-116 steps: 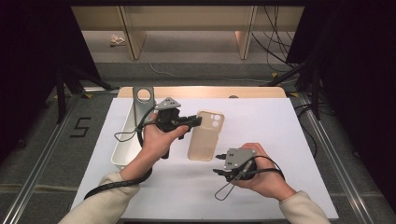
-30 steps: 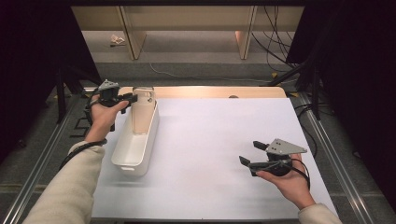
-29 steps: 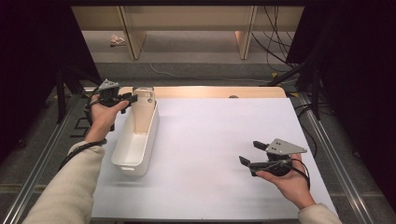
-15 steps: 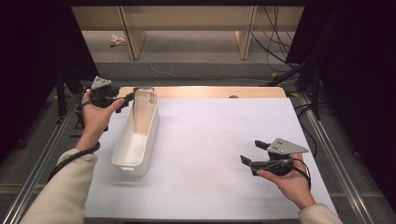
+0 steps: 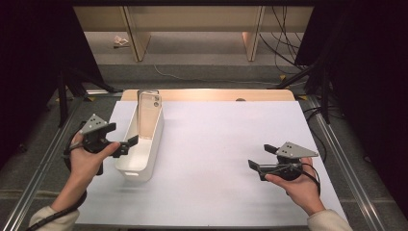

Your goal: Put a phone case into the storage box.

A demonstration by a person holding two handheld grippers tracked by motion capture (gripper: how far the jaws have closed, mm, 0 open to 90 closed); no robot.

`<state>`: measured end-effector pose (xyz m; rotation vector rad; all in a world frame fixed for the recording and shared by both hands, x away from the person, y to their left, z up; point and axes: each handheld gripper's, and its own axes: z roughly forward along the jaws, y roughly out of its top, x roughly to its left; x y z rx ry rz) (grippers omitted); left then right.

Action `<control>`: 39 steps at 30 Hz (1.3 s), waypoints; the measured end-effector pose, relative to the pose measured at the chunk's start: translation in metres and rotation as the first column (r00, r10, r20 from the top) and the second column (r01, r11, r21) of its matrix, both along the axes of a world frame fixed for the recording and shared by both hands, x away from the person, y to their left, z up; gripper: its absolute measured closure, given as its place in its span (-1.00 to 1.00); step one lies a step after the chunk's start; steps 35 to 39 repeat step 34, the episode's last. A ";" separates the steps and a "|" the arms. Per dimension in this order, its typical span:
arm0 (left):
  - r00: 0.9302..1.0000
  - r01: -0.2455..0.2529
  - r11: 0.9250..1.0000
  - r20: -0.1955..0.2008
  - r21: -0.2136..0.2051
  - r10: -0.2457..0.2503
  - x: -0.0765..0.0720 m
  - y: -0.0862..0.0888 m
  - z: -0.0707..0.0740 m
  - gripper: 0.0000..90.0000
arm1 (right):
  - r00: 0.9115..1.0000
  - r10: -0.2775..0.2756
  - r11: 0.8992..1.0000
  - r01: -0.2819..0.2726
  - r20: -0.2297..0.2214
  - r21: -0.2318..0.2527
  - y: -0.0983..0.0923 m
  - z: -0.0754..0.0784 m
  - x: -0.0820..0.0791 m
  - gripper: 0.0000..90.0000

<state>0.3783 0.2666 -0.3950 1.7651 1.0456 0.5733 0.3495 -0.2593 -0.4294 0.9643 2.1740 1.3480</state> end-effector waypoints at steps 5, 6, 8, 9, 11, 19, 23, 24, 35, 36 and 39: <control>0.999 0.015 1.000 0.029 -0.007 -0.015 -0.022 -0.004 -0.007 -1.00 | 1.000 -0.004 1.000 0.004 0.004 0.005 -0.001 0.000 -0.001 -0.62; 0.999 0.019 1.000 0.034 -0.009 -0.018 -0.026 -0.005 -0.008 -1.00 | 1.000 -0.005 1.000 0.005 0.003 0.005 -0.002 0.000 -0.001 -0.62; 0.999 0.024 1.000 0.044 0.007 -0.024 -0.035 -0.006 -0.011 -1.00 | 1.000 -0.006 1.000 0.006 0.004 0.005 -0.002 -0.001 -0.001 -0.62; 0.999 0.024 1.000 0.043 0.012 -0.025 -0.040 -0.006 -0.013 -1.00 | 1.000 -0.005 1.000 0.005 0.003 0.005 -0.003 -0.001 -0.001 -0.62; 0.999 0.030 0.999 0.039 0.014 -0.031 -0.046 -0.008 -0.016 -1.00 | 1.000 -0.007 1.000 0.007 0.003 0.006 -0.003 -0.001 -0.001 -0.62; 0.998 0.062 0.997 0.025 0.053 -0.063 -0.061 -0.012 -0.025 -1.00 | 1.000 -0.004 1.000 0.004 0.007 0.007 -0.002 -0.001 -0.003 -0.63; 0.997 0.074 0.996 0.029 0.053 -0.075 -0.060 -0.014 -0.027 -1.00 | 1.000 -0.004 1.000 0.004 0.008 0.010 -0.002 -0.002 -0.002 -0.63; 0.996 0.077 0.995 0.029 0.056 -0.079 -0.060 -0.014 -0.027 -1.00 | 1.000 -0.004 1.000 0.004 0.010 0.011 -0.002 -0.002 -0.003 -0.63; 0.996 0.082 0.995 0.024 0.063 -0.084 -0.058 -0.016 -0.029 -1.00 | 1.000 -0.011 1.000 0.011 0.019 0.022 -0.003 0.000 -0.004 -0.63; 0.996 0.082 0.995 0.024 0.063 -0.084 -0.058 -0.016 -0.029 -1.00 | 1.000 -0.011 1.000 0.011 0.019 0.022 -0.003 0.000 -0.004 -0.63; 0.996 0.082 0.995 0.024 0.063 -0.084 -0.058 -0.016 -0.029 -1.00 | 1.000 -0.011 1.000 0.011 0.019 0.022 -0.003 0.000 -0.004 -0.63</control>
